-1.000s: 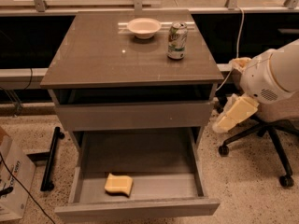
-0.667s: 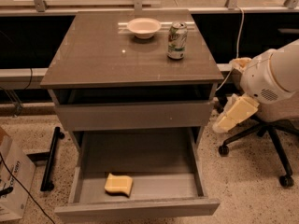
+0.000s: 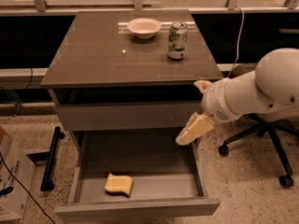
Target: Pick sponge from middle drawer and place on counter
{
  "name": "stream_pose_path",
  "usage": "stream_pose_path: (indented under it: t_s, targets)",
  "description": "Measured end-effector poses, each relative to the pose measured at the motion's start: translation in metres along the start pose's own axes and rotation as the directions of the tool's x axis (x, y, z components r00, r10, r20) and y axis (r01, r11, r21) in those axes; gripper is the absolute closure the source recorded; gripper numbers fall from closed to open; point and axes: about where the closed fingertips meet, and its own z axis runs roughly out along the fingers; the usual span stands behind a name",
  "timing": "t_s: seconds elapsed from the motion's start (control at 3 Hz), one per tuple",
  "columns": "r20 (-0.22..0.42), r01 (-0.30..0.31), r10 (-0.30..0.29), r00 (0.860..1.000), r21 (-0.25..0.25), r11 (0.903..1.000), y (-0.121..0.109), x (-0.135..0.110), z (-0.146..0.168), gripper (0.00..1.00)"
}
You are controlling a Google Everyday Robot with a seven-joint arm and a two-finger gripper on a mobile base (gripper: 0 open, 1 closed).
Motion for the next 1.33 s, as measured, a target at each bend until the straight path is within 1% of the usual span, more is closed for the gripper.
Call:
stream_pose_path:
  t_s: [0.33, 0.67, 1.0, 1.33]
  targets:
    - [0.031, 0.0, 0.001, 1.0, -0.046, 0.9989, 0.011, 0.004, 0.037, 0.0]
    - [0.042, -0.021, 0.026, 0.999, -0.133, 0.991, 0.035, 0.019, 0.099, 0.0]
    - [0.037, -0.039, 0.047, 0.998, -0.191, 0.9808, 0.052, 0.03, 0.134, 0.0]
    - [0.037, -0.041, 0.049, 0.998, -0.194, 0.9801, 0.053, 0.031, 0.136, 0.0]
